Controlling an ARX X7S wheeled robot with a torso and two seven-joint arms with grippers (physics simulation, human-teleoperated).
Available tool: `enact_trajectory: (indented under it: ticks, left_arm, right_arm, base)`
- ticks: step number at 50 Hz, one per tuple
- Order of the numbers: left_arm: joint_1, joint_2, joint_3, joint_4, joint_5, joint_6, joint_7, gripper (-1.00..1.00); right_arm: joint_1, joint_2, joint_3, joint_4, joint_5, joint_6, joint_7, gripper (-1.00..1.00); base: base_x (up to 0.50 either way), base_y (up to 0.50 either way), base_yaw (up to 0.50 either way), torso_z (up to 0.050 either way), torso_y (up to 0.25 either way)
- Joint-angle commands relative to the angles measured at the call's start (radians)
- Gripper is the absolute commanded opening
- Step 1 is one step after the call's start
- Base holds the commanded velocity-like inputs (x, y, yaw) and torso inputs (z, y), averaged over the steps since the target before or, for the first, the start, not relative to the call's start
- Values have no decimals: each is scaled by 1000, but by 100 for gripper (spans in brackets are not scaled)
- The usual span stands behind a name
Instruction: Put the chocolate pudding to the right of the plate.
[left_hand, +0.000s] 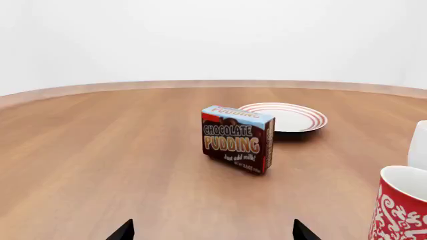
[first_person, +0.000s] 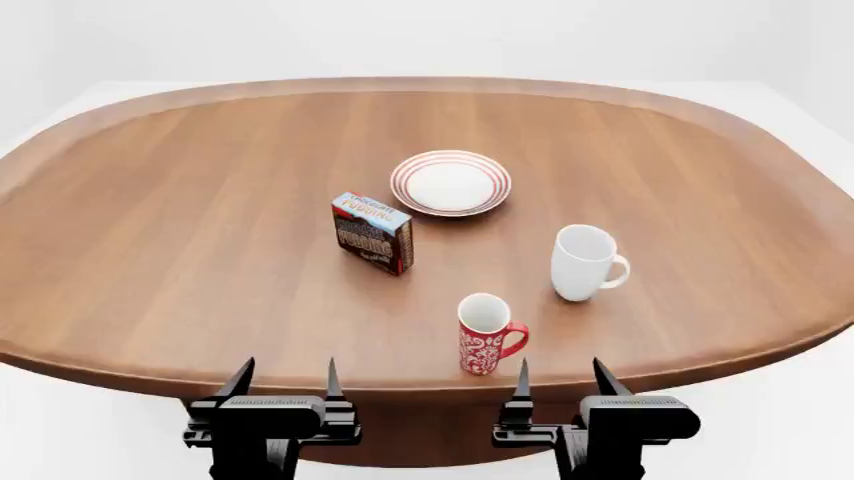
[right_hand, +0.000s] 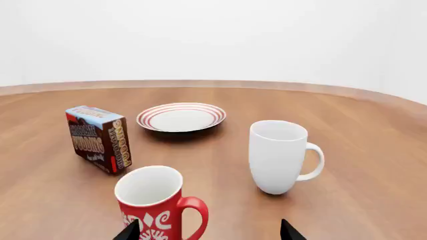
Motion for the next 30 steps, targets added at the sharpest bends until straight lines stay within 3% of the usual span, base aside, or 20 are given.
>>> enact_trajectory:
  ticks: [1,18,25,30]
  left_arm:
    - [-3,-17,20,15,-14,-21,-17,100]
    - [5,-57,73,29,-33,-41,-69,100]
    - [7,-69,81,27,-44,-37,-83,100]
    - [-2,-80,82,92,-81,-124,-75,100]
  right_arm:
    - [0,17,-19,0,-2,-6,32,100]
    - [-2,54,-57,-23,8,24,120,100]
    - [-10,66,-73,-35,19,25,127,100]
    - [2,82,-81,-99,24,121,131,100]
  base:
    - [0,0,0,0,0]
    - [0,0,0,0,0]
    - [0,496,0,0,0]
    - [0,0,0,0,0]
